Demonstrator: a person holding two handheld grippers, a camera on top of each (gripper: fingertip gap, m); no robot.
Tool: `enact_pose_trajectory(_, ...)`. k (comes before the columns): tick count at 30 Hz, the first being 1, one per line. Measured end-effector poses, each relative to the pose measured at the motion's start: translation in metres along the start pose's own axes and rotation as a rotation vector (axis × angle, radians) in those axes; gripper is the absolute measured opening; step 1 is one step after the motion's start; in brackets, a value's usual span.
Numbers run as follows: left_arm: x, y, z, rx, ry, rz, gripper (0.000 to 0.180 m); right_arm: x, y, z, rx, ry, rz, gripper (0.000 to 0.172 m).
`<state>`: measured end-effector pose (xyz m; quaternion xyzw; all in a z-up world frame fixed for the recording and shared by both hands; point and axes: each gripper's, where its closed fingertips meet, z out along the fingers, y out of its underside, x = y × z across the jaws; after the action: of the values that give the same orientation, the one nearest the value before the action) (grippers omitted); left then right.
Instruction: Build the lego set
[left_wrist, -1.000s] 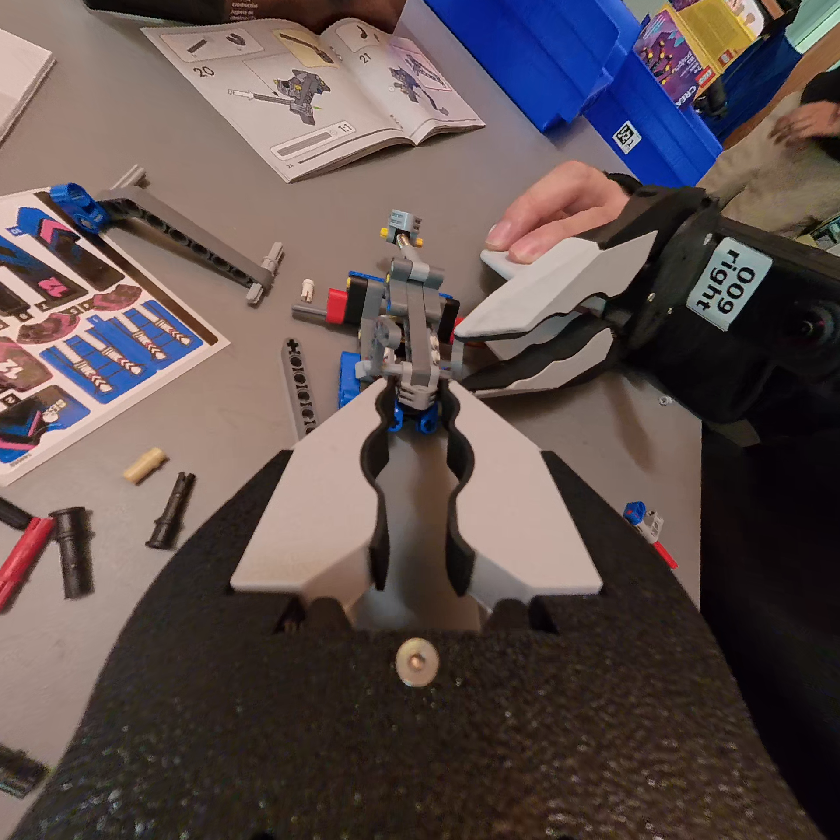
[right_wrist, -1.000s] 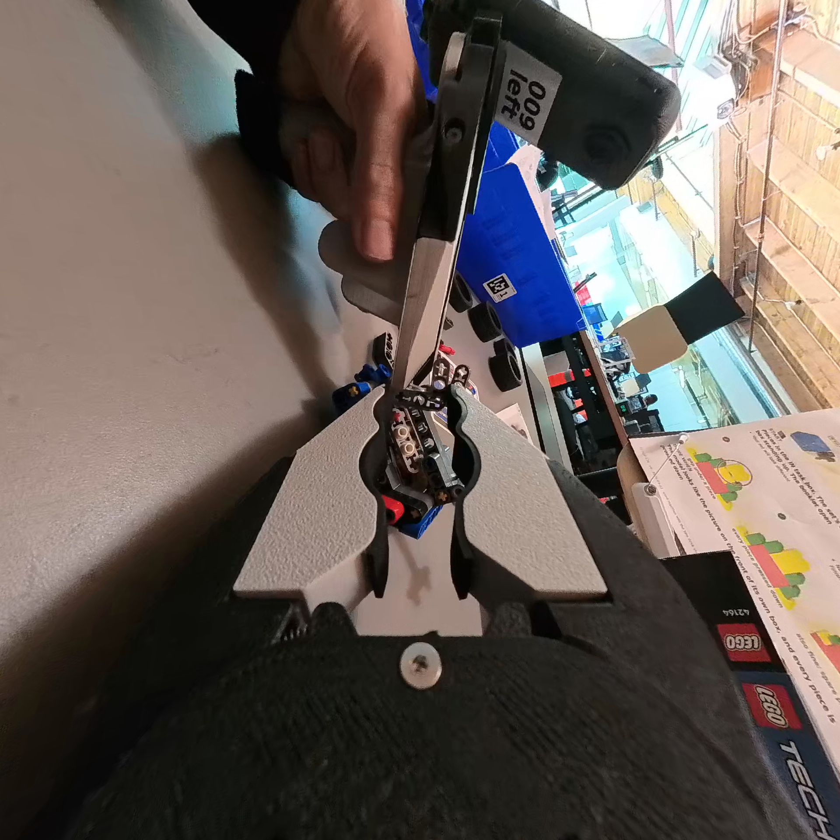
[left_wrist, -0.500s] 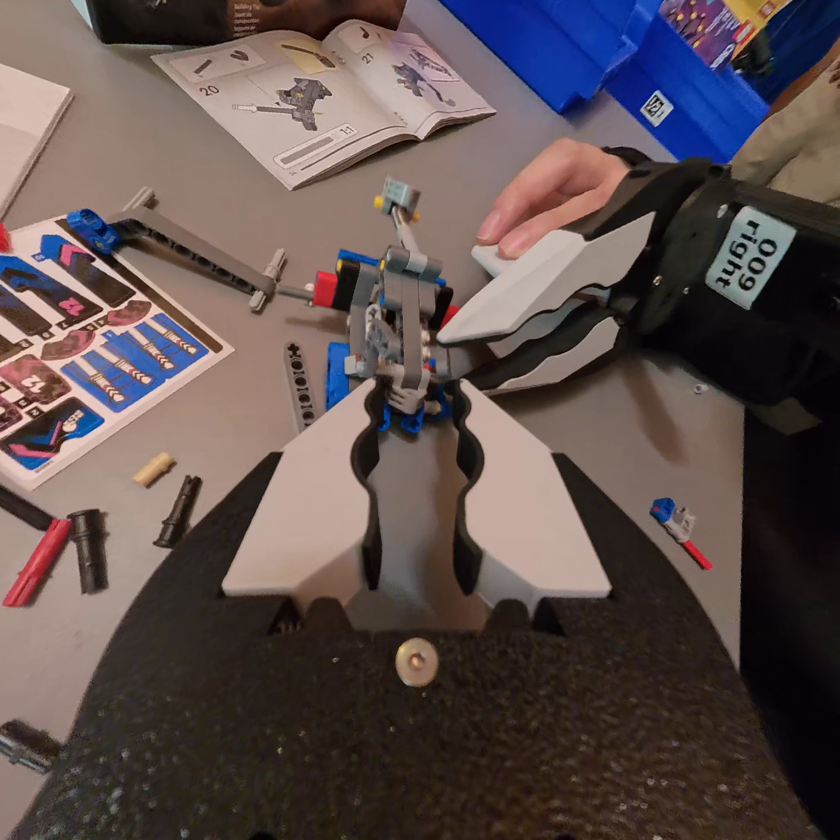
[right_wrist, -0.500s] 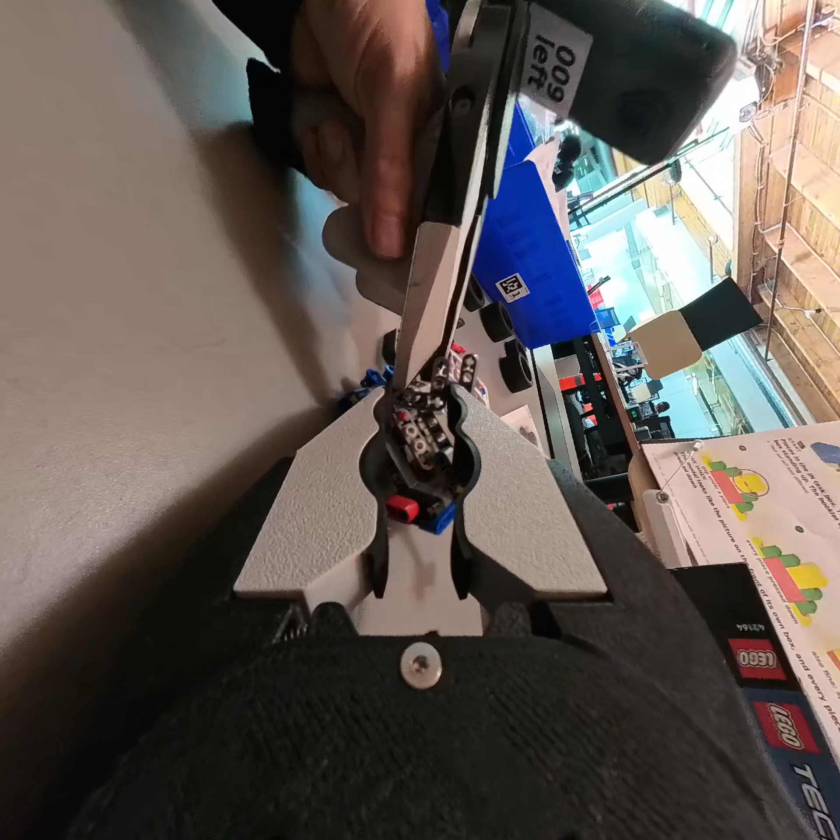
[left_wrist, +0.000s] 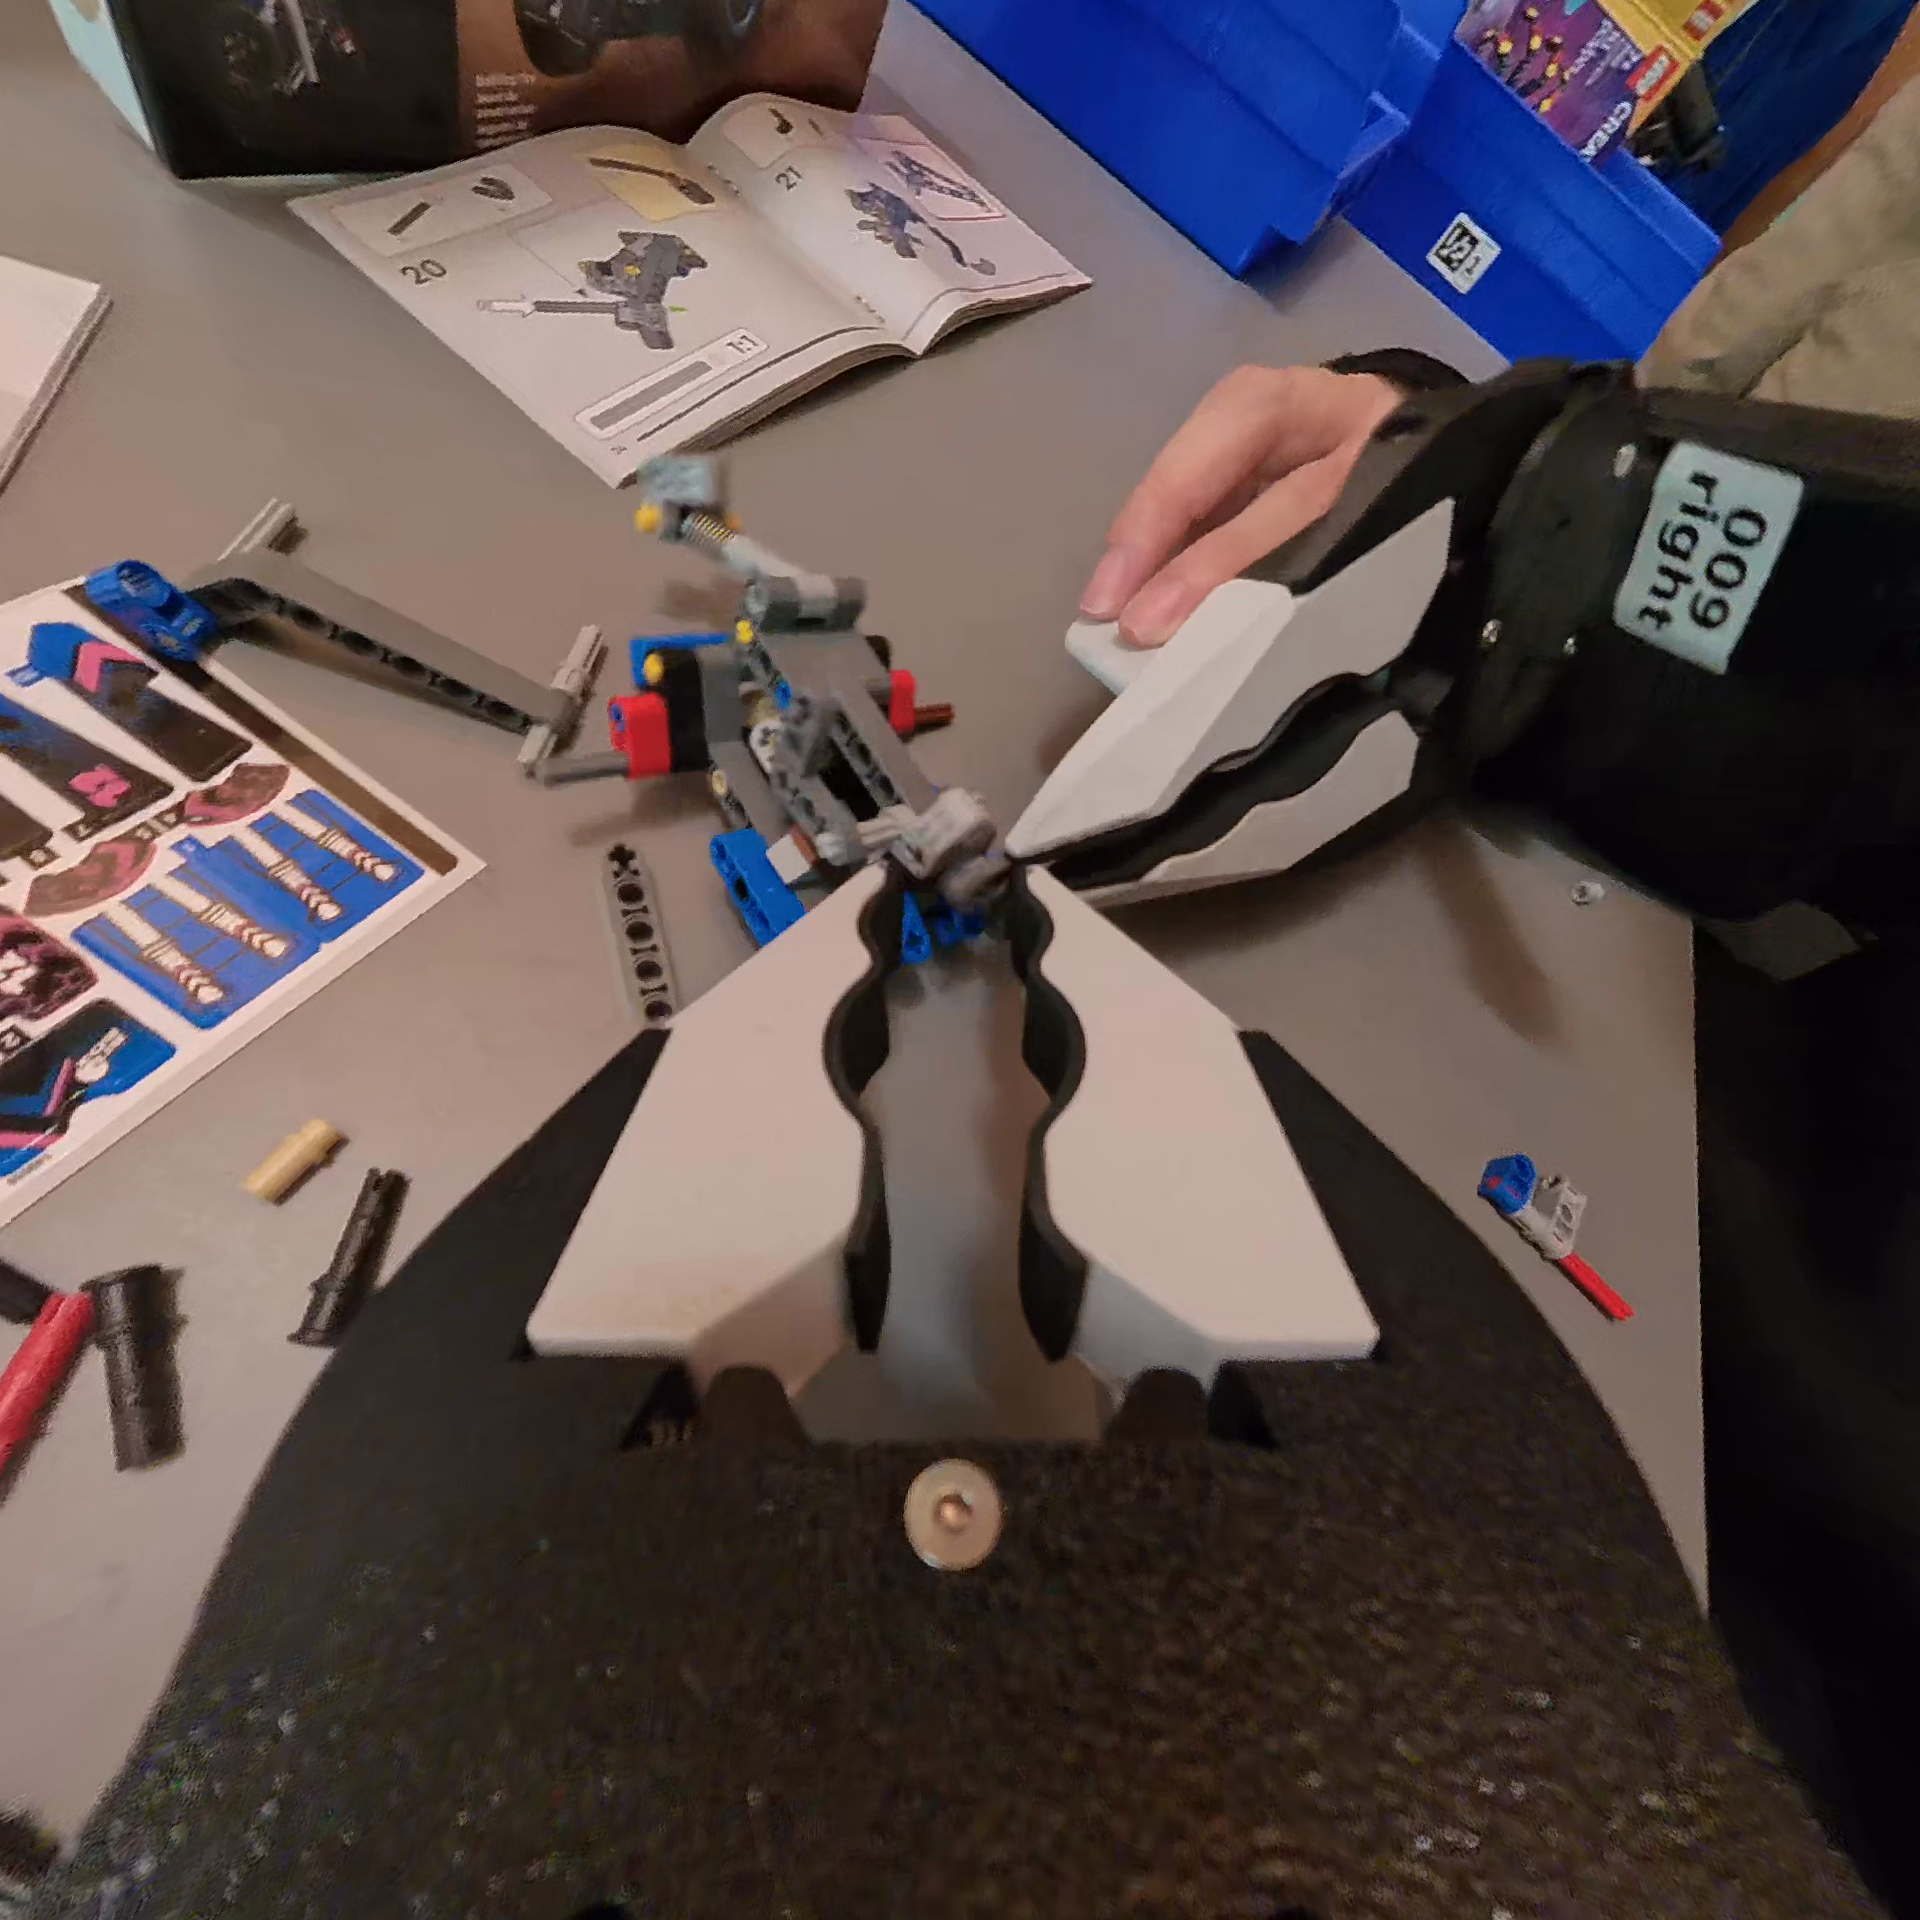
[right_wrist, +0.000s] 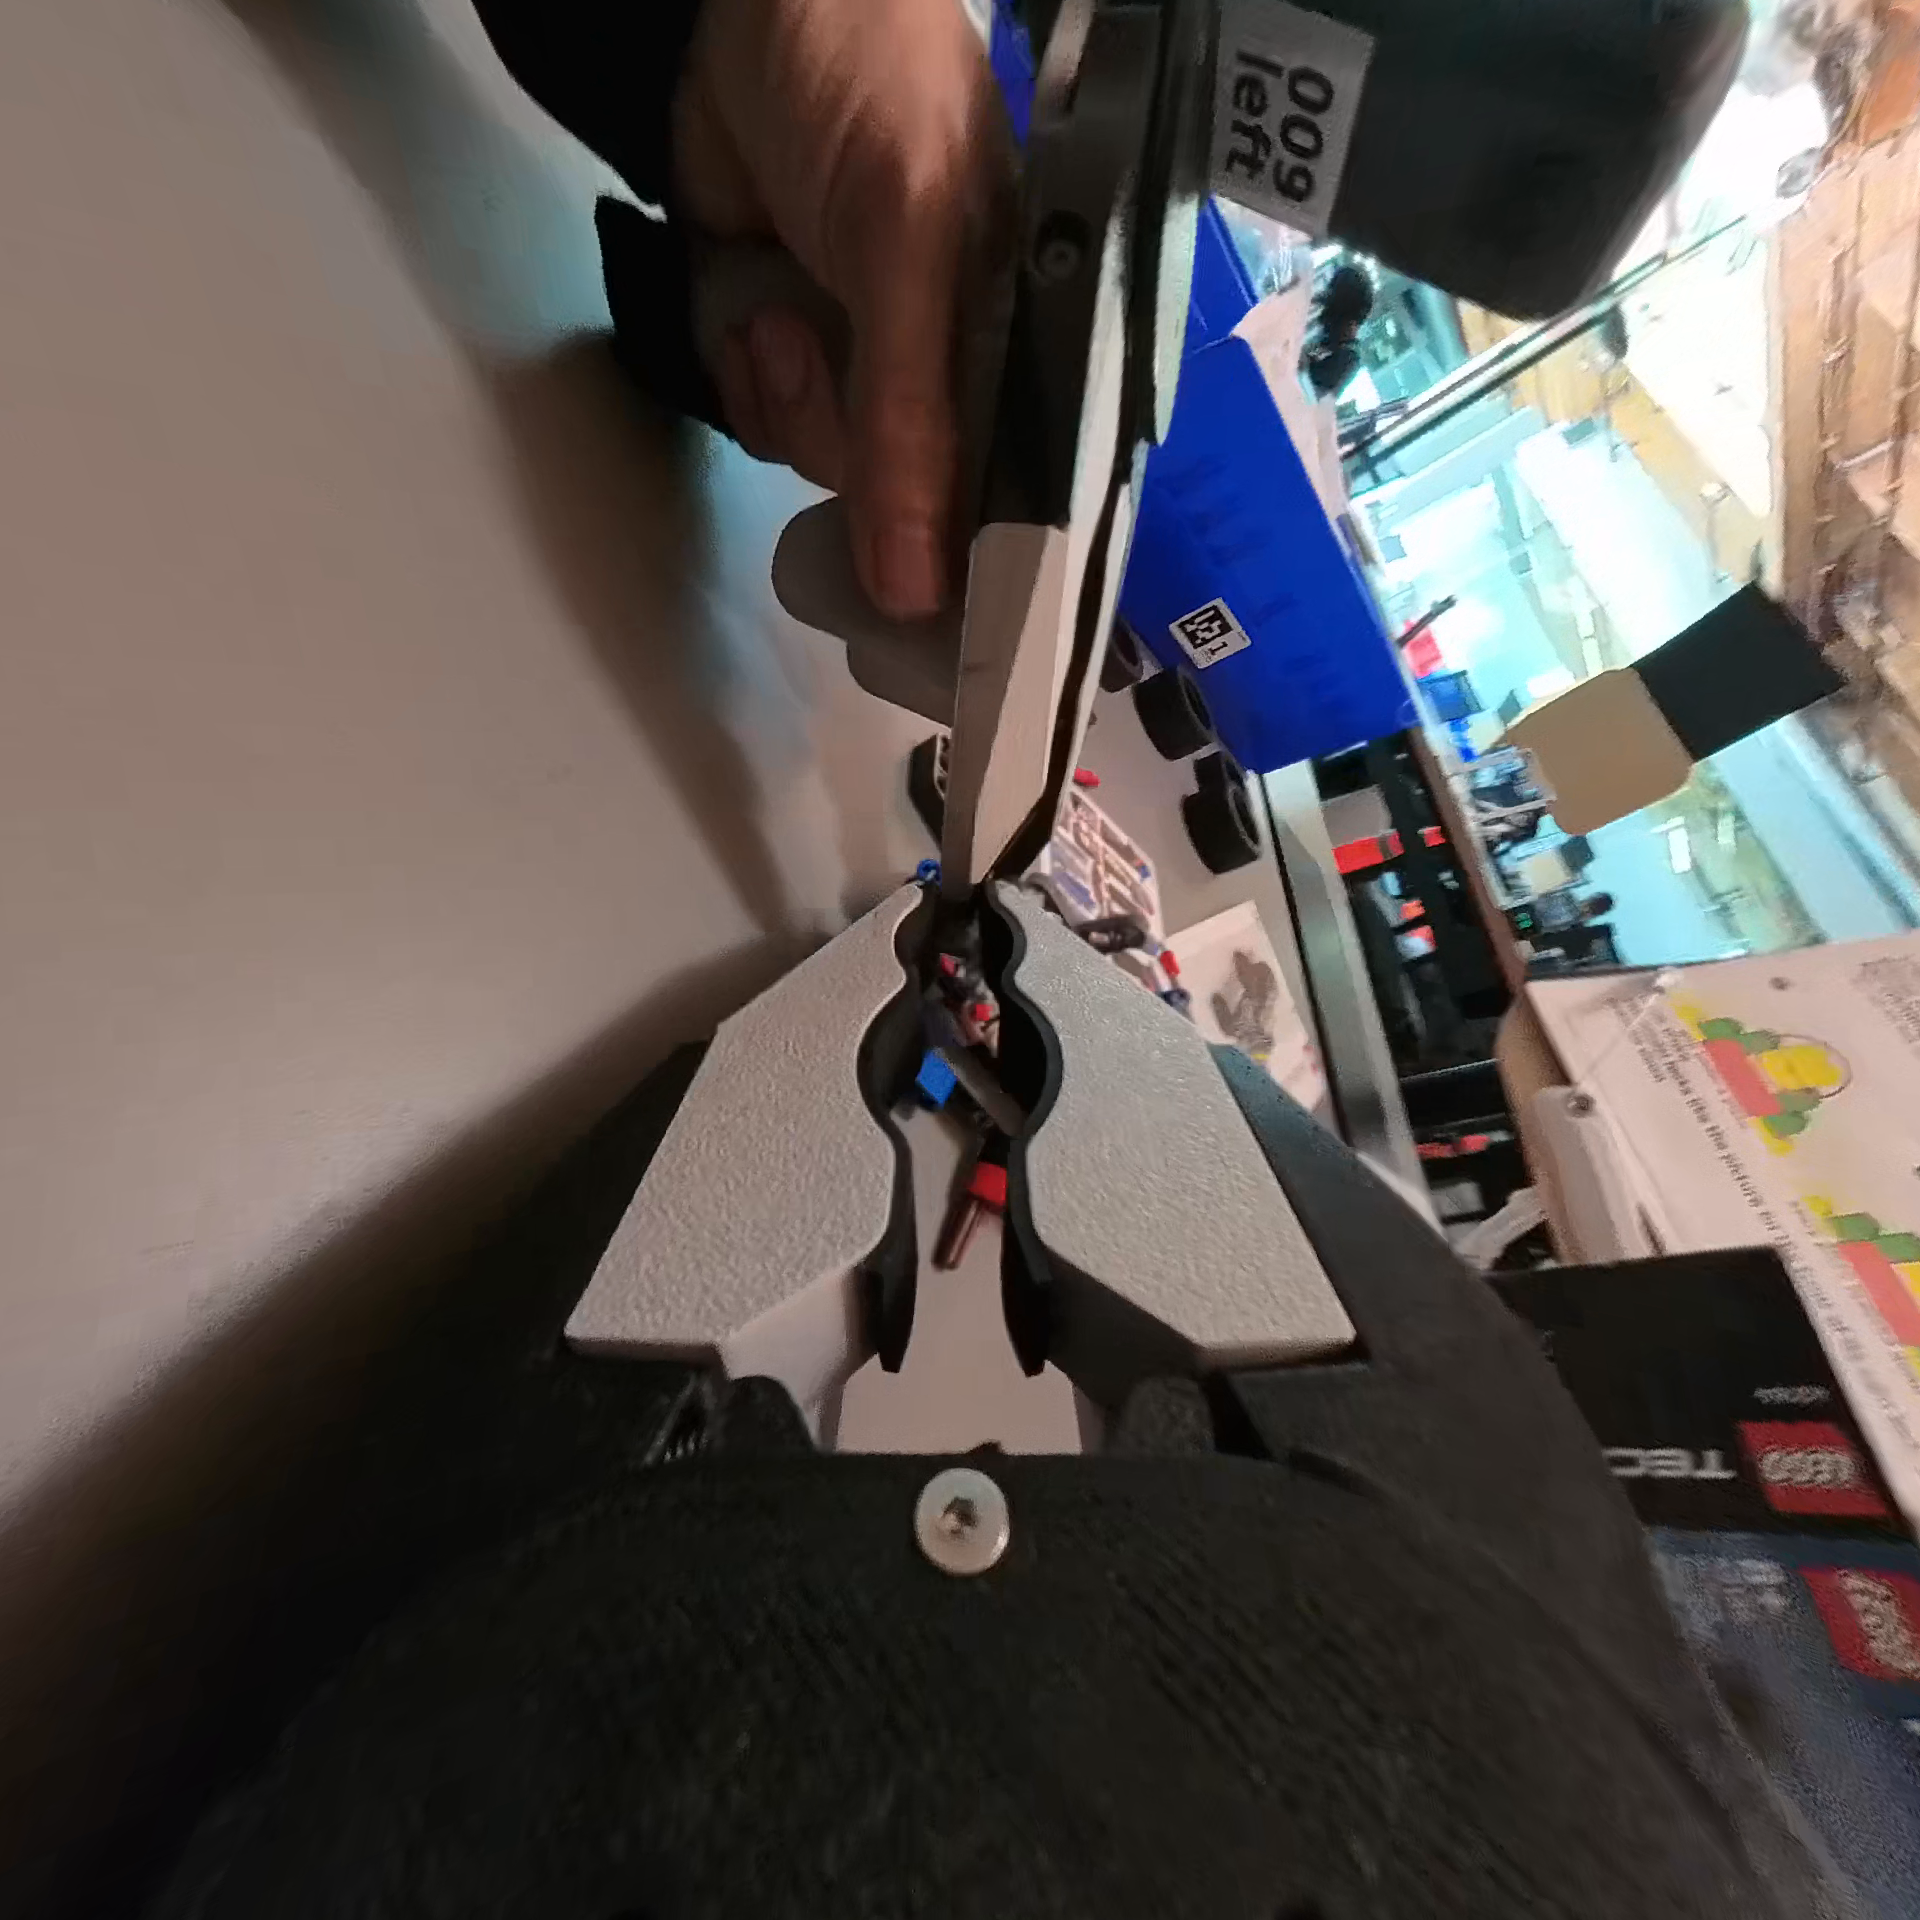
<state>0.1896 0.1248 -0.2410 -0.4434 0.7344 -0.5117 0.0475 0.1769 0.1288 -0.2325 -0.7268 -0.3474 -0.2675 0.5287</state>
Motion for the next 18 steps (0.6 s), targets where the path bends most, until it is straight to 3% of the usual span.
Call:
enact_pose_trajectory(5,-0.007,0.003,0.000,-0.021,-0.045,-0.009,0.003,0.008,0.001,-0.016,-0.006,-0.051,0.133,0.000)
enact_pose_trajectory(9,-0.014,0.003,-0.004,-0.014,-0.100,0.026,0.004,-0.007,0.017,-0.036,-0.127,-0.292,0.287,0.000)
enact_pose_trajectory(11,-0.012,0.006,-0.006,-0.032,-0.082,0.006,0.013,-0.022,0.016,-0.043,-0.159,-0.419,0.360,0.013)
enact_pose_trajectory(15,-0.010,0.012,-0.019,-0.098,-0.116,0.034,0.013,-0.028,0.013,-0.028,-0.151,-0.366,0.317,0.012)
enact_pose_trajectory(18,-0.001,0.024,-0.029,-0.209,-0.148,0.114,0.011,-0.039,0.007,-0.018,-0.147,-0.401,0.411,0.016)
